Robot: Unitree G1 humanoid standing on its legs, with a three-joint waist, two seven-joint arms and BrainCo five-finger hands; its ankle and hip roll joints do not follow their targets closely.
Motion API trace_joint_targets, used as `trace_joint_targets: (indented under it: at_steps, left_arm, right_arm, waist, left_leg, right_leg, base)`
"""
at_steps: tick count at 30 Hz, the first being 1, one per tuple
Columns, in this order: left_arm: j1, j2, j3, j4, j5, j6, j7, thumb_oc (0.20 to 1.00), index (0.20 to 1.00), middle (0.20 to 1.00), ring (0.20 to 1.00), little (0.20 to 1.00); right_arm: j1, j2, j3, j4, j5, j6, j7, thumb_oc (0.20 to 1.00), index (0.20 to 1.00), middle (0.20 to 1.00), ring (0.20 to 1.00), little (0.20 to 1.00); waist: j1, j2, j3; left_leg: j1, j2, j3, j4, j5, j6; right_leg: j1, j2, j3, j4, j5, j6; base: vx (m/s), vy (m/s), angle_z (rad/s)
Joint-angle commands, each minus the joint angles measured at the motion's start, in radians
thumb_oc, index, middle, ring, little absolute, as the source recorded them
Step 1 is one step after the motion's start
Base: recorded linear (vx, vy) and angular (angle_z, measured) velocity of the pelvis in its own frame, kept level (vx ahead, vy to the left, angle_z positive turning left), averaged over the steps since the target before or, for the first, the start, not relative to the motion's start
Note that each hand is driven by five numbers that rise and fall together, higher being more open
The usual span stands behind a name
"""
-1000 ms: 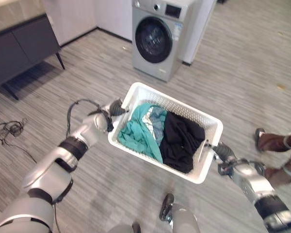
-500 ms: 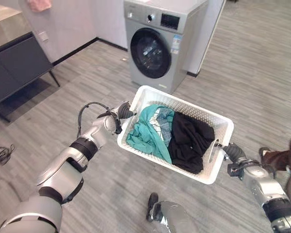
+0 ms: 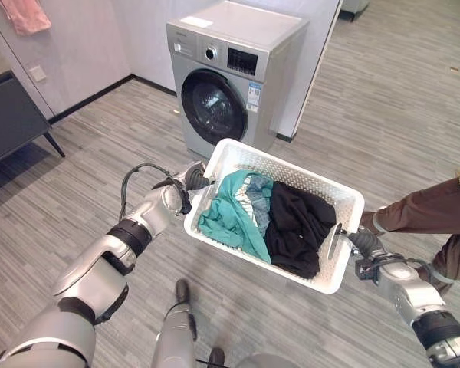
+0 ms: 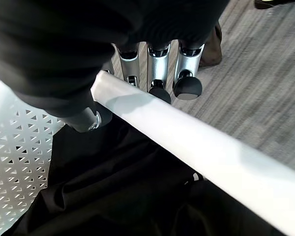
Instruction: Grab the laundry basket,head to the washer,open it,put in the laundry and shut it.
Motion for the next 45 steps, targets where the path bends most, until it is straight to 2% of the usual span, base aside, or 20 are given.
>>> trace_joint_targets:
  at_steps: [1, 3, 5, 6, 8, 9, 10, 12, 13, 14, 16, 17, 18, 19, 21, 22, 24, 27, 34, 45]
  left_arm:
    - [-0.130, -0.040, -0.003, -0.031, -0.029, -0.072, 0.034, 0.200, 0.200, 0.200, 0.200, 0.200]
    - [-0.128, -0.015, 0.002, -0.042, -0.036, -0.069, 0.036, 0.200, 0.200, 0.200, 0.200, 0.200]
    - [-0.131, -0.018, -0.004, -0.039, -0.033, -0.071, 0.037, 0.200, 0.200, 0.200, 0.200, 0.200]
    - [-0.128, -0.007, -0.007, -0.041, -0.026, -0.072, 0.041, 0.200, 0.200, 0.200, 0.200, 0.200]
    - [-0.113, 0.013, -0.006, -0.051, -0.031, -0.074, 0.040, 0.200, 0.200, 0.200, 0.200, 0.200]
    - [-0.112, 0.014, -0.006, -0.051, -0.031, -0.074, 0.040, 0.200, 0.200, 0.200, 0.200, 0.200]
    - [-0.109, 0.009, -0.006, -0.050, -0.030, -0.075, 0.039, 0.200, 0.200, 0.200, 0.200, 0.200]
    - [-0.086, 0.029, 0.007, -0.077, -0.044, -0.070, 0.047, 0.200, 0.200, 0.200, 0.200, 0.200]
    - [-0.082, 0.033, 0.009, -0.080, -0.051, -0.067, 0.047, 0.200, 0.200, 0.200, 0.200, 0.200]
    - [-0.081, 0.027, 0.015, -0.073, -0.049, -0.060, 0.053, 0.200, 0.200, 0.200, 0.200, 0.200]
    - [-0.066, 0.027, 0.032, -0.082, -0.042, -0.063, 0.049, 0.200, 0.200, 0.200, 0.200, 0.200]
    - [-0.065, 0.027, 0.032, -0.083, -0.042, -0.063, 0.048, 0.200, 0.200, 0.200, 0.200, 0.200]
    - [-0.060, 0.029, 0.038, -0.084, -0.031, -0.065, 0.049, 0.200, 0.200, 0.200, 0.200, 0.200]
    - [-0.059, 0.028, 0.038, -0.085, -0.031, -0.065, 0.049, 0.200, 0.200, 0.200, 0.200, 0.200]
    - [-0.059, 0.014, 0.047, -0.070, -0.009, -0.069, 0.053, 0.200, 0.200, 0.200, 0.200, 0.200]
    - [-0.055, 0.000, 0.053, -0.057, 0.002, -0.074, 0.059, 0.200, 0.200, 0.200, 0.200, 0.200]
    - [-0.056, -0.011, 0.055, -0.045, 0.014, -0.075, 0.070, 0.200, 0.200, 0.200, 0.200, 0.200]
    - [-0.042, -0.030, 0.055, -0.030, 0.017, -0.078, 0.065, 0.200, 0.200, 0.200, 0.200, 0.200]
    - [-0.002, -0.036, 0.072, -0.038, 0.003, -0.079, 0.063, 0.200, 0.200, 0.200, 0.200, 0.200]
    - [0.037, -0.026, 0.089, -0.044, -0.017, -0.085, 0.059, 0.200, 0.200, 0.200, 0.200, 0.200]
  right_arm:
    - [-0.120, -0.005, 0.002, -0.087, 0.025, -0.127, 0.043, 0.200, 0.200, 0.200, 0.200, 0.200]
    - [-0.154, 0.014, 0.033, -0.066, 0.019, -0.115, 0.050, 0.200, 0.200, 0.200, 0.200, 0.200]
    - [-0.163, 0.020, 0.039, -0.062, 0.017, -0.119, 0.050, 0.200, 0.200, 0.200, 0.200, 0.200]
    - [-0.170, 0.042, 0.048, -0.061, 0.017, -0.118, 0.057, 0.200, 0.200, 0.200, 0.200, 0.200]
    - [-0.188, 0.069, 0.052, -0.054, 0.008, -0.116, 0.058, 0.200, 0.200, 0.200, 0.200, 0.200]
    - [-0.188, 0.070, 0.052, -0.054, 0.008, -0.116, 0.058, 0.200, 0.200, 0.200, 0.200, 0.200]
    - [-0.205, 0.093, 0.067, -0.040, 0.005, -0.117, 0.060, 0.200, 0.200, 0.200, 0.200, 0.200]
    - [-0.226, 0.124, 0.071, -0.022, -0.017, -0.114, 0.055, 0.200, 0.200, 0.200, 0.200, 0.200]
    - [-0.227, 0.132, 0.068, -0.017, -0.021, -0.115, 0.054, 0.200, 0.200, 0.200, 0.200, 0.200]
    - [-0.217, 0.135, 0.057, -0.016, -0.020, -0.111, 0.056, 0.200, 0.200, 0.200, 0.200, 0.200]
    - [-0.199, 0.140, 0.033, -0.032, 0.000, -0.119, 0.059, 0.200, 0.200, 0.200, 0.200, 0.200]
    - [-0.197, 0.140, 0.034, -0.034, 0.000, -0.119, 0.059, 0.200, 0.200, 0.200, 0.200, 0.200]
    - [-0.188, 0.137, 0.019, -0.045, 0.005, -0.122, 0.061, 0.200, 0.200, 0.200, 0.200, 0.200]
    - [-0.187, 0.137, 0.019, -0.046, 0.005, -0.122, 0.061, 0.200, 0.200, 0.200, 0.200, 0.200]
    - [-0.170, 0.136, -0.008, -0.053, 0.024, -0.133, 0.055, 0.200, 0.200, 0.200, 0.200, 0.200]
    - [-0.157, 0.128, -0.024, -0.062, 0.016, -0.142, 0.048, 0.200, 0.200, 0.200, 0.200, 0.200]
    - [-0.145, 0.124, -0.043, -0.071, 0.022, -0.149, 0.038, 0.200, 0.200, 0.200, 0.200, 0.200]
    - [-0.146, 0.130, -0.051, -0.057, 0.024, -0.161, 0.027, 0.200, 0.200, 0.200, 0.200, 0.200]
    - [-0.105, 0.119, -0.099, -0.053, 0.020, -0.167, 0.005, 0.200, 0.200, 0.200, 0.200, 0.200]
    - [-0.082, 0.126, -0.122, -0.045, 0.030, -0.179, -0.004, 0.200, 0.200, 0.200, 0.200, 0.200]
  waist:
    - [0.056, 0.031, -0.063]
    - [0.062, 0.040, -0.084]
    - [0.066, 0.034, -0.092]
    - [0.081, 0.005, -0.105]
    - [0.075, 0.001, -0.097]
    - [0.075, 0.001, -0.098]
    - [0.072, 0.001, -0.091]
    - [0.058, 0.040, -0.072]
    - [0.059, 0.053, -0.066]
    - [0.052, 0.057, -0.060]
    - [0.038, 0.058, -0.061]
    - [0.034, 0.060, -0.060]
    - [0.025, 0.055, -0.064]
    - [0.024, 0.058, -0.064]
    - [0.013, 0.049, -0.069]
    - [-0.001, 0.045, -0.067]
    - [-0.004, 0.032, -0.074]
    - [0.002, 0.032, -0.100]
    - [-0.011, 0.050, -0.131]
    - [-0.022, 0.066, -0.151]
  left_leg:
    - [0.102, 0.089, -0.156, -0.025, 0.136, -0.061]
    - [0.136, 0.107, -0.156, -0.021, 0.143, -0.045]
    - [0.137, 0.106, -0.135, 0.010, 0.152, -0.037]
    - [0.149, 0.088, -0.108, 0.069, 0.110, -0.006]
    - [0.183, 0.080, -0.079, 0.091, 0.065, 0.029]
    - [0.182, 0.080, -0.078, 0.092, 0.064, 0.029]
    - [0.207, 0.080, -0.055, 0.098, 0.044, 0.042]
    - [0.297, 0.087, -0.032, 0.088, 0.002, 0.076]
    - [0.319, 0.100, -0.023, 0.083, -0.011, 0.078]
    - [0.341, 0.099, -0.024, 0.077, -0.023, 0.074]
    - [0.380, 0.104, -0.025, 0.063, -0.049, 0.055]
    - [0.384, 0.106, -0.029, 0.063, -0.050, 0.053]
    - [0.389, 0.102, -0.037, 0.061, -0.059, 0.040]
    - [0.390, 0.105, -0.038, 0.061, -0.061, 0.039]
    - [0.404, 0.103, -0.055, 0.056, -0.079, 0.024]
    - [0.413, 0.096, -0.065, 0.059, -0.093, 0.021]
    - [0.417, 0.080, -0.063, 0.067, -0.107, 0.022]
    - [0.428, 0.075, -0.057, 0.068, -0.117, 0.019]
    - [0.449, 0.089, -0.080, 0.045, -0.119, 0.003]
    - [0.480, 0.102, -0.085, 0.007, -0.103, -0.007]
  right_leg:
    - [0.012, -0.133, 0.078, 0.038, -0.036, 0.073]
    - [0.032, -0.129, 0.094, 0.075, -0.087, 0.072]
    - [0.037, -0.137, 0.093, 0.107, -0.096, 0.074]
    - [0.009, -0.178, 0.083, 0.251, -0.036, 0.119]
    - [-0.085, -0.224, 0.081, 0.445, 0.101, 0.182]
    - [-0.087, -0.225, 0.081, 0.446, 0.100, 0.182]
    - [-0.111, -0.253, 0.060, 0.518, 0.176, 0.208]
    - [-0.204, -0.322, 0.001, 0.720, 0.233, 0.220]
    - [-0.236, -0.360, -0.042, 0.742, 0.231, 0.221]
    - [-0.253, -0.401, -0.086, 0.726, 0.198, 0.209]
    - [-0.276, -0.452, -0.150, 0.570, 0.157, 0.199]
    - [-0.267, -0.448, -0.156, 0.564, 0.157, 0.198]
    - [-0.275, -0.457, -0.151, 0.429, 0.146, 0.194]
    - [-0.269, -0.453, -0.154, 0.422, 0.149, 0.193]
    - [-0.286, -0.447, -0.082, 0.253, 0.177, 0.204]
    - [-0.308, -0.435, 0.006, 0.174, 0.216, 0.216]
    - [-0.279, -0.427, 0.039, 0.121, 0.213, 0.219]
    - [-0.231, -0.430, 0.007, 0.066, 0.238, 0.232]
    - [-0.185, -0.405, -0.017, 0.029, 0.194, 0.223]
    - [-0.158, -0.391, -0.028, 0.007, 0.180, 0.212]
  base:
    - [0.67, 0.078, -0.88]
    - [0.57, 0.134, -0.62]
    - [0.42, 0.143, -0.37]
    - [0.51, 0.184, -0.32]
    - [0.42, 0.181, -0.37]
    - [0.24, 0.128, -0.01]
    - [0.25, 0.140, 0.24]
    - [0.41, 0.248, -0.07]
    - [0.39, 0.184, -0.11]
    - [0.37, 0.039, 0.34]
    - [0.32, -0.048, 0.62]
    - [0.20, -0.113, 0.54]
    - [0.13, -0.083, 0.70]
    - [0.18, -0.141, 0.56]
    - [0.18, -0.166, 0.48]
    - [0.20, -0.161, 0.39]
    - [0.11, -0.086, 0.18]
    - [0.14, -0.091, 0.16]
    - [0.06, -0.054, -0.06]
    - [0.02, -0.022, 0.00]
